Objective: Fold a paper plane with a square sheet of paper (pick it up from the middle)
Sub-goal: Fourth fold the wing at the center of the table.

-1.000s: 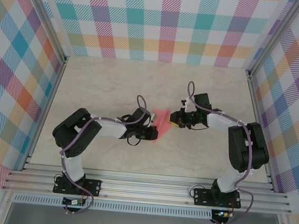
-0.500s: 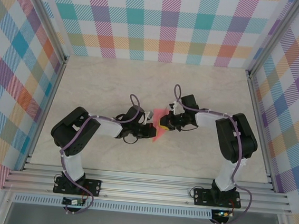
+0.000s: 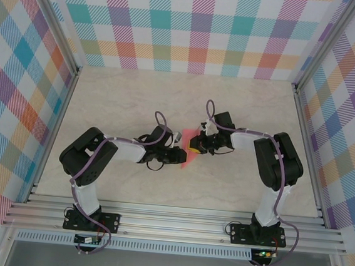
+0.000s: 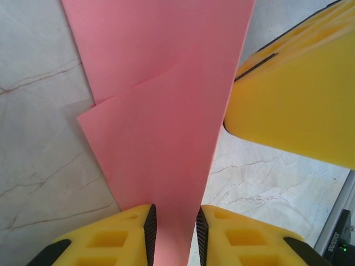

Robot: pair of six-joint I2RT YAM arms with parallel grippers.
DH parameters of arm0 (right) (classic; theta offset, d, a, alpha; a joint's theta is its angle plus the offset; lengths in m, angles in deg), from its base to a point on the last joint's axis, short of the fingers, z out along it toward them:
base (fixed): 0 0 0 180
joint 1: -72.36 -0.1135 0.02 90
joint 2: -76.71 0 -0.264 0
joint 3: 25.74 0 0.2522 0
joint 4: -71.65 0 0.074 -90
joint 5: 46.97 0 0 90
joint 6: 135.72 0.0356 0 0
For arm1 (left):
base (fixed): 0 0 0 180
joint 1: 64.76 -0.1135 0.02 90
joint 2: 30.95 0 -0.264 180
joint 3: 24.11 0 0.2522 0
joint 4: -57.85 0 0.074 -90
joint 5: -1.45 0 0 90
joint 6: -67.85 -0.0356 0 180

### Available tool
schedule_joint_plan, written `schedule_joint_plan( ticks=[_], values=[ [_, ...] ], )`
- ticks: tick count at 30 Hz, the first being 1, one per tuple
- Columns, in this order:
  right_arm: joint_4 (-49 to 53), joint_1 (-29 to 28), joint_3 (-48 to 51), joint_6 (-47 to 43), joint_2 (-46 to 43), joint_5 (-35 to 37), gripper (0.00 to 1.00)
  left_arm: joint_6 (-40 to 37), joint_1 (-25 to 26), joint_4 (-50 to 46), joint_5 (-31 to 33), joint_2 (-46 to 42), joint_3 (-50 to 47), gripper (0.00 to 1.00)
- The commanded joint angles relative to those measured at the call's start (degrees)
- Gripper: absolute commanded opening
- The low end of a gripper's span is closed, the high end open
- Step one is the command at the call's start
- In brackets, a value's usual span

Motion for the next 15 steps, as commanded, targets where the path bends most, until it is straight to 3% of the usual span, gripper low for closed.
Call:
schedule_joint_plan(
  ticks=[1,15],
  values=[
    [0.1,-0.12,-1.75,-0.26,0.59,-0.4,0.09,-2.04,0.91,-2.79,1.87,-1.24,1.65,0.28],
    [0.65,-0.07,-1.74,-0.57,0.21,-0.52,0.1,-6.38,3.79,-9.15,6.59,0.42,7.14,0.28]
  ],
)
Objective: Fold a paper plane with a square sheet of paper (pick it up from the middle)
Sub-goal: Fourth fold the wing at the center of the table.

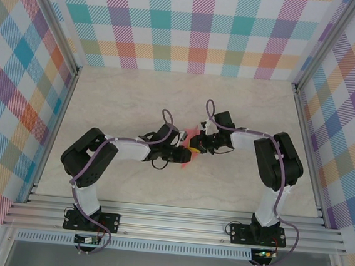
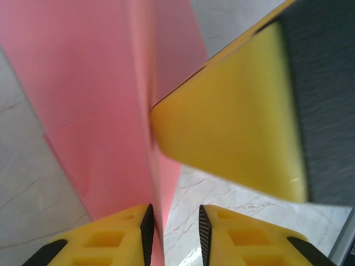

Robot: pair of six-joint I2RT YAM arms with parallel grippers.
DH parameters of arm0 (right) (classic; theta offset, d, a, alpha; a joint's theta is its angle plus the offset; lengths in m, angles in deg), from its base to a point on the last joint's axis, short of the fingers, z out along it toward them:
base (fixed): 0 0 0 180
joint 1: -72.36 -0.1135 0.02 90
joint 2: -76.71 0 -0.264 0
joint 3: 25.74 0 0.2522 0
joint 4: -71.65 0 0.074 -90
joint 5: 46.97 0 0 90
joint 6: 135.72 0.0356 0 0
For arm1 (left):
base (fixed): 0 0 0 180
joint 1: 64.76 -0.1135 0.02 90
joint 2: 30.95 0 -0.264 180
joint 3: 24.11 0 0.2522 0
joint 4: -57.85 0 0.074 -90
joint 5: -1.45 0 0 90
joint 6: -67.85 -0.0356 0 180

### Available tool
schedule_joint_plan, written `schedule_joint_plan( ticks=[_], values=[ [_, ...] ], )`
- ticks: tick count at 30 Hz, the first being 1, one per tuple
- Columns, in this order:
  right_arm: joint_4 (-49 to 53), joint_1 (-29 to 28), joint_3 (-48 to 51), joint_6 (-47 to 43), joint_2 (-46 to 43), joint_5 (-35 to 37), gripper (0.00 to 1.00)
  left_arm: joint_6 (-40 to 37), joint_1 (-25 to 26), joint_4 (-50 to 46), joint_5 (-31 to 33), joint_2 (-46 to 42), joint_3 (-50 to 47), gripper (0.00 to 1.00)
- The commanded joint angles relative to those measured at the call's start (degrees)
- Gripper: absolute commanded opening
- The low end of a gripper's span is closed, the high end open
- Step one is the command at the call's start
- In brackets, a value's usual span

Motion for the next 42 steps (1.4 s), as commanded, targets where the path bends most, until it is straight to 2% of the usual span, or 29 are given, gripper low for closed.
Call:
schedule_joint_plan(
  ticks=[1,18,24,37,42],
  values=[
    [0.58,-0.12,-1.31,-0.62,0.17,-0.44,0.1,-2.13,0.86,-3.35,2.29,0.66,1.93,0.27],
    [1.76,-0.1,-2.08,-1.19,0.12,-0.07,0.11,-5.08,3.03,-8.45,6.68,0.62,3.21,0.24],
    [1.8,-0.12,-2.02,-1.08,0.03,0.02,0.11,-6.02,3.52,-9.88,9.62,-0.19,2.98,0.27],
    [2.11,-0.16,-2.2,-1.18,-0.05,-0.09,0.11,-6.93,4.42,-9.73,11.22,-0.45,3.59,0.29],
    [2.06,-0.12,-2.12,-1.1,-0.14,-0.1,0.11,-7.03,4.67,-9.81,12.0,-0.19,3.96,0.26]
  ],
)
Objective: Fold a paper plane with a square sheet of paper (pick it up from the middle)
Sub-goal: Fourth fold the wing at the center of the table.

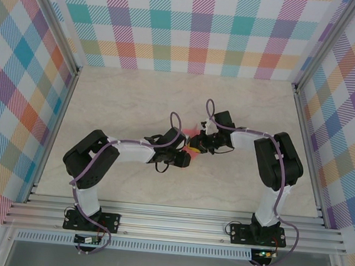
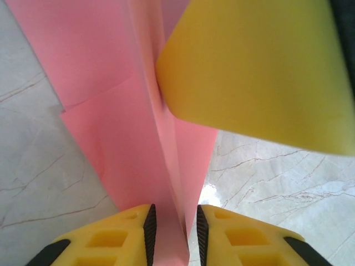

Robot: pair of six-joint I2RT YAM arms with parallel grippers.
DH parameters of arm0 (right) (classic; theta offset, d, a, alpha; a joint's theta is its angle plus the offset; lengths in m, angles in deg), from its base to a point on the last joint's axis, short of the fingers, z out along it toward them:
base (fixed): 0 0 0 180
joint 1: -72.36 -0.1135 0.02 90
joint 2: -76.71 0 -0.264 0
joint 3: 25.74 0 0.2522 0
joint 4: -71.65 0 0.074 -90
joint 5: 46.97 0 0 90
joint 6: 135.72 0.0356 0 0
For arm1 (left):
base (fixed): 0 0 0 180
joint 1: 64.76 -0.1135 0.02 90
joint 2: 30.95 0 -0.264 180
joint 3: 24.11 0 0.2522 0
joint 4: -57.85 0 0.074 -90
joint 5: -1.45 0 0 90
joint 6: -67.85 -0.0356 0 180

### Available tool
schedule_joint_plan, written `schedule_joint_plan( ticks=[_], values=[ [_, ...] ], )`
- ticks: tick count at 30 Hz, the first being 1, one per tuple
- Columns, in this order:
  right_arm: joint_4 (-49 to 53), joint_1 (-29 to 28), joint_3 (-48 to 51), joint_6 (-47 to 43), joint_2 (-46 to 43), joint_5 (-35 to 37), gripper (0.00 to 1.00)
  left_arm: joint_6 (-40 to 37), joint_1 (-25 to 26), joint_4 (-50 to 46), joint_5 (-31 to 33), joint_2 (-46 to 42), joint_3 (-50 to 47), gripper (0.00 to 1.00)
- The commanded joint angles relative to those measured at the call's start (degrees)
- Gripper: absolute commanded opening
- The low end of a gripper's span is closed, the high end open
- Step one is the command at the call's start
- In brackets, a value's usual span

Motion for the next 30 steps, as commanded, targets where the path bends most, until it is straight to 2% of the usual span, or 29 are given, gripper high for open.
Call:
schedule_joint_plan(
  ticks=[1,9,15,24,30],
  values=[
    [1.24,-0.12,-1.77,-0.96,-0.18,-0.45,0.11,-0.97,0.76,-1.41,1.55,-0.32,1.69,0.23],
    [1.75,-0.12,-1.34,-1.28,-0.83,0.29,0.12,-1.03,0.77,-0.9,2.79,-1.68,0.87,0.07],
    [3.58,0.23,-0.22,-2.18,-3.48,3.74,0.13,-0.58,0.43,1.67,0.91,-2.13,-0.67,0.01],
    [3.64,1.09,4.65,-2.9,-9.66,9.28,0.14,5.56,-4.81,12.78,-11.32,-1.71,-6.09,0.0],
    [-1.99,0.81,5.39,-1.53,-8.58,1.71,0.11,8.33,-7.28,16.26,-17.73,-0.61,-7.56,0.0]
  ],
)
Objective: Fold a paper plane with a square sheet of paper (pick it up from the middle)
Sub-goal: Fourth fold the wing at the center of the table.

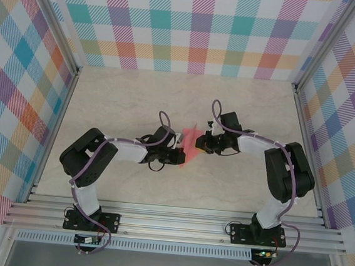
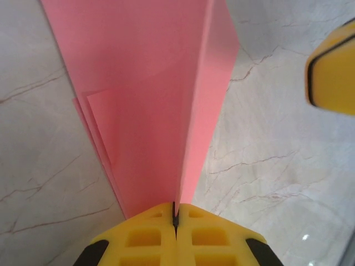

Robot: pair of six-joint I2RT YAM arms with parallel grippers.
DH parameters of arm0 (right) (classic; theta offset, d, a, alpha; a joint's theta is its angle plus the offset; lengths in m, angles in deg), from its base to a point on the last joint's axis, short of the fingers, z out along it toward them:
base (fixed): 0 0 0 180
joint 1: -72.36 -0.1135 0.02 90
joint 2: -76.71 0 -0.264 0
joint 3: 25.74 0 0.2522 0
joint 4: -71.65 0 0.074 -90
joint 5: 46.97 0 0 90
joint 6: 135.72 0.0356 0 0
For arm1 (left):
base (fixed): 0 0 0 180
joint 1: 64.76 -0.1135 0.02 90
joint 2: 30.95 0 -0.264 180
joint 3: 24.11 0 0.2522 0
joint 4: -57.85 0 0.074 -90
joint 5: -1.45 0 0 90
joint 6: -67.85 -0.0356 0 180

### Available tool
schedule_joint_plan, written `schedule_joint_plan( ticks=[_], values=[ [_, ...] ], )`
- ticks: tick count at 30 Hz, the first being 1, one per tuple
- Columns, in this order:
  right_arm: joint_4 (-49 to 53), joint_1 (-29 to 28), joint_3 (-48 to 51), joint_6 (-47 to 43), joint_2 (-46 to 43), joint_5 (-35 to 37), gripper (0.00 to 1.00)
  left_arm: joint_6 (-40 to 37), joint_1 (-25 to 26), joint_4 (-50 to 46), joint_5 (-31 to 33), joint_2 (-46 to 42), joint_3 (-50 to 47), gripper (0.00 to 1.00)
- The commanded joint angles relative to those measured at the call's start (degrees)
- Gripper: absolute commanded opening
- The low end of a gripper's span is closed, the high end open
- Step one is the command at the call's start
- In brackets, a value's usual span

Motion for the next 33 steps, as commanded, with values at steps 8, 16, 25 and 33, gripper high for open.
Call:
schedule_joint_plan(
  ticks=[8,16,25,33],
  values=[
    [-5.88,-1.77,-3.07,2.21,4.31,-6.51,0.1,3.72,-2.09,4.42,-9.6,3.29,0.33,0.0],
    [-5.99,-1.67,-4.63,3.68,7.5,-4.19,0.09,4.65,-2.63,4.33,-10.24,3.68,0.16,0.0],
    [-6.7,-1.74,-5.65,4.66,9.84,-3.12,0.09,7.28,-4.03,6.46,-12.87,4.38,-0.2,0.0],
    [-5.44,-1.74,-6.76,3.94,11.22,-2.91,0.09,8.73,-4.79,6.66,-14.27,6.31,0.2,0.0]
  ],
)
